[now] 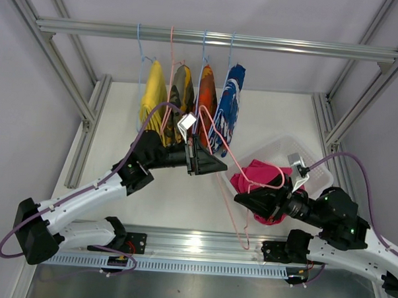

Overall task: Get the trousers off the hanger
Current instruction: Place the hanger at the clothesline.

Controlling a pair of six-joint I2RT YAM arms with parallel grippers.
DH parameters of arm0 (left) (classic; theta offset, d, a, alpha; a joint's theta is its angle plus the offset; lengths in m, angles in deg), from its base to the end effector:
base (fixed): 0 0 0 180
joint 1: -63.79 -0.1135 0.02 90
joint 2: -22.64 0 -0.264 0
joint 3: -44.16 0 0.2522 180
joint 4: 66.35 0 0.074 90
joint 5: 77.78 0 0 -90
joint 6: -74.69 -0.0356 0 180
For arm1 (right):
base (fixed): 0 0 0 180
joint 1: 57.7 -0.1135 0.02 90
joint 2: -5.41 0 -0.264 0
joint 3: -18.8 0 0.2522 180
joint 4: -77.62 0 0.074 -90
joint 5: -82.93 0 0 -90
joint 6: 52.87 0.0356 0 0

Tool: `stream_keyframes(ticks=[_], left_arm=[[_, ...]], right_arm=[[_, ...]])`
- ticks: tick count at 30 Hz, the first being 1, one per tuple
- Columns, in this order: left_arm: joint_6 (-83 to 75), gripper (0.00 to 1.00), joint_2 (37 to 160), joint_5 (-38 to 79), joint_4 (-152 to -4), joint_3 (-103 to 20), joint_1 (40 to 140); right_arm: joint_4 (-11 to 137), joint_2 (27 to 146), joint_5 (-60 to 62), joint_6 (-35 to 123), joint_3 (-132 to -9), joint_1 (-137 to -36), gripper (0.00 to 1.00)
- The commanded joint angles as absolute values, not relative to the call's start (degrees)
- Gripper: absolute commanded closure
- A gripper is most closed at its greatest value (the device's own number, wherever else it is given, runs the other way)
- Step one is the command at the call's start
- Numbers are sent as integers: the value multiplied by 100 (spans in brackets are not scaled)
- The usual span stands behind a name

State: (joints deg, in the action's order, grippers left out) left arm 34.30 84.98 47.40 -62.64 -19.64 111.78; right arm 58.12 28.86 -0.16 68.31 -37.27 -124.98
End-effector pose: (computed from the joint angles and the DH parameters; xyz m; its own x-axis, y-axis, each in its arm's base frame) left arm 0.1536 -0.2011 0.3630 -0.7160 -0.1353 -0.6849 0.6883 0.0272 -0.7249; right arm 0.0334 0.0909 0.3793 -0.4225 0.3217 -0.8474 -0.8675 0.1272 0.4808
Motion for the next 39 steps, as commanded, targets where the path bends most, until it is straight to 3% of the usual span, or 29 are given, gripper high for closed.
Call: stream_keyframes(ticks=[1, 12, 13, 14, 16, 17, 23, 29, 39], left_arm=[[3136, 99, 8530, 4992, -6157, -2049, 11178], [3110, 99, 8627, 5019, -6201, -2092, 11178], [3101, 94, 8662, 5036, -6253, -2110, 11178], [3066, 72, 8671, 5036, -6280, -2128, 11178], [3040, 52, 8697, 5002, -6385, -2180, 11178], [3013, 36, 8706, 5001, -6394, -2172, 11178], [2873, 13, 8724, 4896, -6648, -2286, 11187], [2373, 3, 8583, 4685, -7254, -2575, 11187], [1361, 1, 7933, 3385, -8644, -3156, 11187]], right_arm=[[5130, 3133, -690, 6789, -4137, -12511, 99], [4795, 3389, -1437, 6763, -4269, -12520, 100], [4795, 3389, -1419, 6771, -4278, -12511, 100], [4821, 3389, -1393, 6754, -4295, -12520, 100], [4822, 3380, -1358, 6736, -4322, -12520, 100], [4813, 3389, -1358, 6728, -4374, -12520, 100], [4602, 3363, -1410, 6649, -4707, -12511, 100], [3970, 3328, -1568, 6473, -5367, -12520, 100], [2503, 3336, -2411, 6367, -6509, -12511, 100]])
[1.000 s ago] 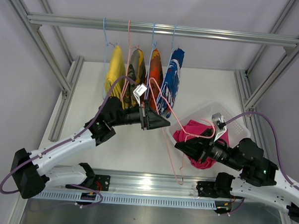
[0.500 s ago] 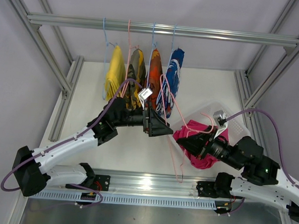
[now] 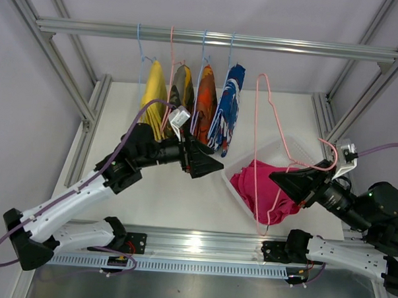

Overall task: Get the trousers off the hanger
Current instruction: Place the hanger at the clothesline.

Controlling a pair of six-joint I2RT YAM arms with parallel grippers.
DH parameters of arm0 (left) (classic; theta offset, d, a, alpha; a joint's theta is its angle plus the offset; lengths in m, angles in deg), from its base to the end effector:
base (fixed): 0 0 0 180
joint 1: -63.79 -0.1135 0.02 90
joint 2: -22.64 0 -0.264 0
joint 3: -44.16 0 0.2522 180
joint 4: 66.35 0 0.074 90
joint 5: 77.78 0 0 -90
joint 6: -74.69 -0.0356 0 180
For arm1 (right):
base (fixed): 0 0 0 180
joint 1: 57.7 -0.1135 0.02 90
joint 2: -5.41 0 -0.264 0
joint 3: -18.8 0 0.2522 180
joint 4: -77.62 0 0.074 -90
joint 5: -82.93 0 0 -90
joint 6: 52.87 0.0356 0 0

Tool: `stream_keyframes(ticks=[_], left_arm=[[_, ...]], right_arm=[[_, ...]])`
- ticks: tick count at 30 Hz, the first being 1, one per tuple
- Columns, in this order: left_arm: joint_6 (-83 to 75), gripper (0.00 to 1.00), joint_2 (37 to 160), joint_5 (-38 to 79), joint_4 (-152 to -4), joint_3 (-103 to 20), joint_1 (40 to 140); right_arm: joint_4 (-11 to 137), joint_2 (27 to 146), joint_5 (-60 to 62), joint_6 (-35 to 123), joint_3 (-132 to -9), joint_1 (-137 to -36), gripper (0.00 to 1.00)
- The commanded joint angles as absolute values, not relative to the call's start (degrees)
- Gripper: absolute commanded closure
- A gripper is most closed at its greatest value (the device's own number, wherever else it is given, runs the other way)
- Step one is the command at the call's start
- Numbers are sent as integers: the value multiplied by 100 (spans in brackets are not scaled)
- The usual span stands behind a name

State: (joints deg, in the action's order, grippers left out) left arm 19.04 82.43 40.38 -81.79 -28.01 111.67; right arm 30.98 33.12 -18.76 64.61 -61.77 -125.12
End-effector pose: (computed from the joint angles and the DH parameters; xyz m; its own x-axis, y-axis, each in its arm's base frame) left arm 0.1477 -0.1883 0.3901 -0.5769 -0.1037 -0.8102 0.7806 0.2219 -0.5842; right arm 0.0246 0.0404 0.4491 -0.3446 0.3481 -0.8718 -0.7528 0.4524 0.4782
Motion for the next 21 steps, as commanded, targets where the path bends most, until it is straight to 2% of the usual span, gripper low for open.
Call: stream_keyframes(ticks=[1, 8, 21], left_arm=[[1309, 0, 7802, 3106, -8757, -3182, 11187], [834, 1, 7240, 2181, -8926, -3147, 11187], [491, 1, 6764, 1248, -9040, -3112, 11187]], right_arm=[[2292, 3371, -2508, 6393, -6562, -12511, 100], [1386, 4074, -3607, 6640, -7037, -12493, 100], [1279, 5155, -4653, 6376, -7767, -12476, 100]])
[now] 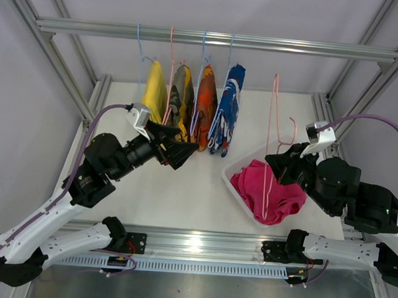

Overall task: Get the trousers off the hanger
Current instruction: Place the hanger at the clothesline.

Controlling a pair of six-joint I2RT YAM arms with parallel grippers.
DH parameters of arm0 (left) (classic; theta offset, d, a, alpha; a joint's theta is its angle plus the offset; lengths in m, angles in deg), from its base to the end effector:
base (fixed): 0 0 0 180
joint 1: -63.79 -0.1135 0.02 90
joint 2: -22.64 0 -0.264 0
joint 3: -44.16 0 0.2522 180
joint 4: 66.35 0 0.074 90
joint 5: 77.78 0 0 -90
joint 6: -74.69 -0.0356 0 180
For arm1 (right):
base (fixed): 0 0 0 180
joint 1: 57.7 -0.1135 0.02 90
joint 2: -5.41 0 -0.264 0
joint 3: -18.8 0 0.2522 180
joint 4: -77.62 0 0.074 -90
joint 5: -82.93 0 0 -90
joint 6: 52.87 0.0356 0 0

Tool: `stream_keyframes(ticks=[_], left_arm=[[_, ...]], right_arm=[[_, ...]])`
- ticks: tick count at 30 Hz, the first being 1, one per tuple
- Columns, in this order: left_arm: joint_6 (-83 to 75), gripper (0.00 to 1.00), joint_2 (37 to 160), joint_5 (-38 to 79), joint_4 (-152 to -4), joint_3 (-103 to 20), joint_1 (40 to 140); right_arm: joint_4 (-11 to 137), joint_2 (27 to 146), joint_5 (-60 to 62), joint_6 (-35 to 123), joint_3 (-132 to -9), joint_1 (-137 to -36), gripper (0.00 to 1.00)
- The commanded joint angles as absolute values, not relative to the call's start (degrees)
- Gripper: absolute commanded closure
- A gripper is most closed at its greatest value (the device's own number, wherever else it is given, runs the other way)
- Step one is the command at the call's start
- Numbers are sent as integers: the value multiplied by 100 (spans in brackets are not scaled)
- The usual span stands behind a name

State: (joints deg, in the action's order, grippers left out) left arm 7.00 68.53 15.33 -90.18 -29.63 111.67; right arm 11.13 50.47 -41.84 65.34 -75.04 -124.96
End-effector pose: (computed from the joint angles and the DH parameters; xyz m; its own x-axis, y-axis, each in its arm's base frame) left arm 0.1115 -0.1262 0.4288 -0.2509 -0.2877 -0.9243 0.7369 0.5624 -0.3751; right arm 0.0566 0.0826 0.4587 -0.3625 0.1397 -0.9215 -0.4270 0.8540 0.2974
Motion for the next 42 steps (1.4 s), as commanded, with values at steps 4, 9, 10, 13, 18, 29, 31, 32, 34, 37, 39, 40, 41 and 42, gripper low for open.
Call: stream_keyframes(ticks=[4, 9, 10, 13, 18, 29, 31, 32, 34, 37, 39, 40, 41, 42], left_arm=[[438, 1, 6667, 828, -9075, -3095, 11187], [359, 1, 6570, 528, -9084, -3077, 11187], [341, 1, 6553, 502, -9092, -3068, 11187], [306, 1, 6553, 440, -9101, -3120, 11187], [253, 1, 6570, 387, -9128, -3095, 11178], [227, 1, 6579, 352, -9154, -3103, 11178], [227, 1, 6588, 352, -9163, -3112, 11178], [218, 1, 6579, 343, -9172, -3103, 11178], [209, 1, 6588, 334, -9172, -3112, 11178], [209, 1, 6597, 343, -9172, -3103, 11178], [201, 1, 6605, 343, -9189, -3121, 11178], [209, 1, 6606, 343, -9189, -3121, 11178], [209, 1, 6614, 343, -9189, -3112, 11178], [209, 1, 6614, 334, -9189, -3130, 11178]], right_arm=[[1403, 5436, -4750, 6236, -7925, -12187, 100], [1850, 5919, -3962, 5963, -7855, -11248, 100], [1912, 5990, -3655, 5945, -7846, -10993, 100], [2263, 6140, -2258, 5902, -7680, -9851, 100], [2633, 6368, -930, 5813, -7679, -8795, 100], [2677, 7466, 215, 5646, -8820, -8082, 100], [2633, 7704, 242, 5603, -9005, -7994, 100], [2598, 7774, 259, 5568, -9172, -7959, 100], [2554, 7976, 329, 5550, -9322, -7871, 100], [2493, 8161, 382, 5506, -9560, -7687, 100], [2475, 8249, 426, 5480, -9743, -7590, 100], [2458, 8345, 461, 5479, -9797, -7546, 100], [2440, 8390, 496, 5479, -9858, -7458, 100], [2431, 8442, 532, 5471, -9972, -7431, 100]])
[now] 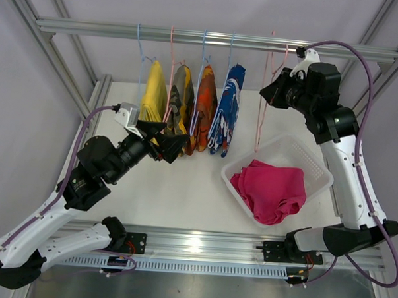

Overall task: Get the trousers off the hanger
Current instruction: Place the hanger at the clothesline.

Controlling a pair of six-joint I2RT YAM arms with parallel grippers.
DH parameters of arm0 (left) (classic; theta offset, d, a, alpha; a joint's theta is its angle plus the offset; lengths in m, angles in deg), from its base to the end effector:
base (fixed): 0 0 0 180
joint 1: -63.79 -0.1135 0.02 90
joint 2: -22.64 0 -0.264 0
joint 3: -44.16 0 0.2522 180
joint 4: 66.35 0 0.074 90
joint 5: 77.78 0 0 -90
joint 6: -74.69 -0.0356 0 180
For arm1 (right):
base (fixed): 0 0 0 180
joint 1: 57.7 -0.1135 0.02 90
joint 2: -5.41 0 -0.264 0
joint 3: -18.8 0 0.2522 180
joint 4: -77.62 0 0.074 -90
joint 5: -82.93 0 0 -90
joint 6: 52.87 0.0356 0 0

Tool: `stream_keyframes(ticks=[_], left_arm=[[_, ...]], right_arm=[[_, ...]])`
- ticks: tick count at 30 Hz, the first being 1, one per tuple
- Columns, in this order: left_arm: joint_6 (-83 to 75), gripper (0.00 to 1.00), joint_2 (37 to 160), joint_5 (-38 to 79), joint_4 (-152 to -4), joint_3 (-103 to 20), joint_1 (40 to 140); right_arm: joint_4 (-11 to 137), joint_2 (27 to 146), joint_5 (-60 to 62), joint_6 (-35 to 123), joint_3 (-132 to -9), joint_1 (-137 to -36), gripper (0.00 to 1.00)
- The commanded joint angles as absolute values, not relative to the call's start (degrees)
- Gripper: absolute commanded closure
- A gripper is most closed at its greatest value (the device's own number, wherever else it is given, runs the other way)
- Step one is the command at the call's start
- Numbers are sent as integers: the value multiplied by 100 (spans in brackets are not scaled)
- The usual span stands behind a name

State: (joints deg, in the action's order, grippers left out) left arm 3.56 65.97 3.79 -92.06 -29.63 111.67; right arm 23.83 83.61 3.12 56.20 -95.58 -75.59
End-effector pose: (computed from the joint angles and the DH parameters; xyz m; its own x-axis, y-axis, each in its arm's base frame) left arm 0.1073 -0.1109 0.4315 -0.1531 -0.3077 -0.9391 0.6195 0.7105 -0.3338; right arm 0.2583 0.0900 0.4878 -0.4233 0.2013 -0.8833 -0.3433 0.8666 0.3620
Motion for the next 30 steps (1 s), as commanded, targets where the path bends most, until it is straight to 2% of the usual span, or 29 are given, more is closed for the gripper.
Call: stream_keyframes(ticks=[1, 20, 30], left_arm=[[209, 1, 6614, 334, -9189, -3130, 11178], [192, 1, 6658, 378, -9216, -3138, 11178], [174, 1, 6641, 369, -9224, -3130, 11170]], right_arm=[[2414, 8556, 567, 5471, -10043, -7387, 100], [2264, 9567, 1191, 5541, -10878, -6983, 100], [1834, 10086, 1472, 5673, -11721, -6781, 100]])
